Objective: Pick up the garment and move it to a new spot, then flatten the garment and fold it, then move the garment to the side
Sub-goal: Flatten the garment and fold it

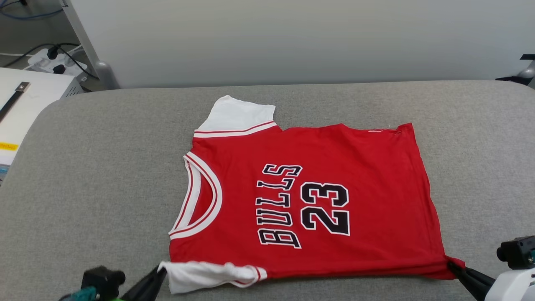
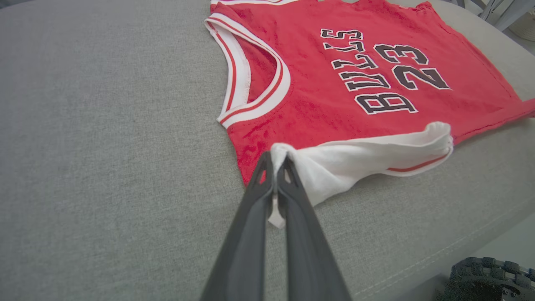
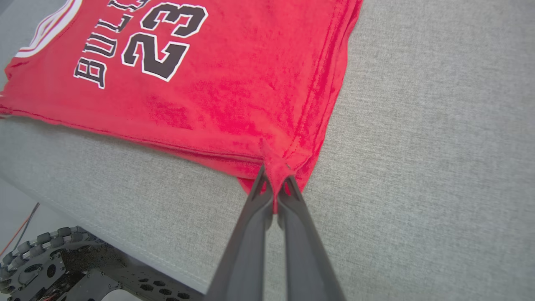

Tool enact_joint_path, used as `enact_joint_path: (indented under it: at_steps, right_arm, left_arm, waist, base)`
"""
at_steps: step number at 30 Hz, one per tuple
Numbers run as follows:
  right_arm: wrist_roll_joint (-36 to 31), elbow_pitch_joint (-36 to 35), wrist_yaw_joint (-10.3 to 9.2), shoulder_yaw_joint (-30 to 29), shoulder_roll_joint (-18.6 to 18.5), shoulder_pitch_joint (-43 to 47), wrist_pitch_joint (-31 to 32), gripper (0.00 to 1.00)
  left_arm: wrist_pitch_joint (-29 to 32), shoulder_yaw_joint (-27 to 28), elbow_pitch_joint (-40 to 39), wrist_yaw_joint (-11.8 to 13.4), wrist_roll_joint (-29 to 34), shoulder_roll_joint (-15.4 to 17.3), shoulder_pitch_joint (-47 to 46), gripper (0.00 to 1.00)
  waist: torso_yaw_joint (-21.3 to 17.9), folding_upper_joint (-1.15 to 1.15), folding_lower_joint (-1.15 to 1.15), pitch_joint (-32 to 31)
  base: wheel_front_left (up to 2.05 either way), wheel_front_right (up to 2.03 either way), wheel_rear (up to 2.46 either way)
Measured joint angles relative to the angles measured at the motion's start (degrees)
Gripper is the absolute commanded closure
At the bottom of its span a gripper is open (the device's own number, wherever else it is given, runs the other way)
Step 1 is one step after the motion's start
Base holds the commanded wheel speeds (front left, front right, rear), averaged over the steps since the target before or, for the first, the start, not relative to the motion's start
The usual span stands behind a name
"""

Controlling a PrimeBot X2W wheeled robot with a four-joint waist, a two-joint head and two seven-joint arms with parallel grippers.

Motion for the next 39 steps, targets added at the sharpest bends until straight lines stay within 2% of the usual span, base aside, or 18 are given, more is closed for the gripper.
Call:
enact_joint_path:
  at_steps: [7,15,24,35,39]
  right_arm:
    - [-0.7,-3.31,0.0,-2.94,1.75,-2.76,3.2,1.0]
    - [-0.4,-2.82,0.0,-3.53,3.79,-10.55,5.41,1.0]
    - [-0.34,4.41,0.0,0.59,5.54,-20.28,6.28,1.0]
    - [-1.26,15.23,0.0,8.33,7.79,-27.82,4.7,1.0]
    - [-0.78,17.18,0.0,9.76,8.01,-29.18,2.71,1.0]
  left_arm:
    - [1.76,-0.19,1.36,-2.78,1.81,1.14,-12.96,1.0]
    - [3.96,-3.26,7.39,-4.07,3.35,1.8,-27.2,1.0]
    - [2.35,-11.65,17.25,-4.45,1.41,1.83,-36.63,1.0]
    - [-2.47,-22.4,28.38,-4.45,-4.45,0.59,-41.36,1.0]
    - [-4.91,-24.13,31.71,-4.46,-5.38,-0.55,-43.19,0.98]
  waist:
    - [-0.42,0.0,0.0,2.77]
    - [-1.67,0.0,0.01,7.02]
    - [-3.22,0.0,0.01,12.01]
    - [-3.38,0.0,0.01,15.23]
    - [-2.94,0.0,0.01,15.25]
  base:
    - [0.0,0.0,0.0]
    - [0.0,0.0,0.0]
    - [0.0,0.0,0.0]
    - [0.0,0.0,0.0]
    - [0.0,0.0,0.0]
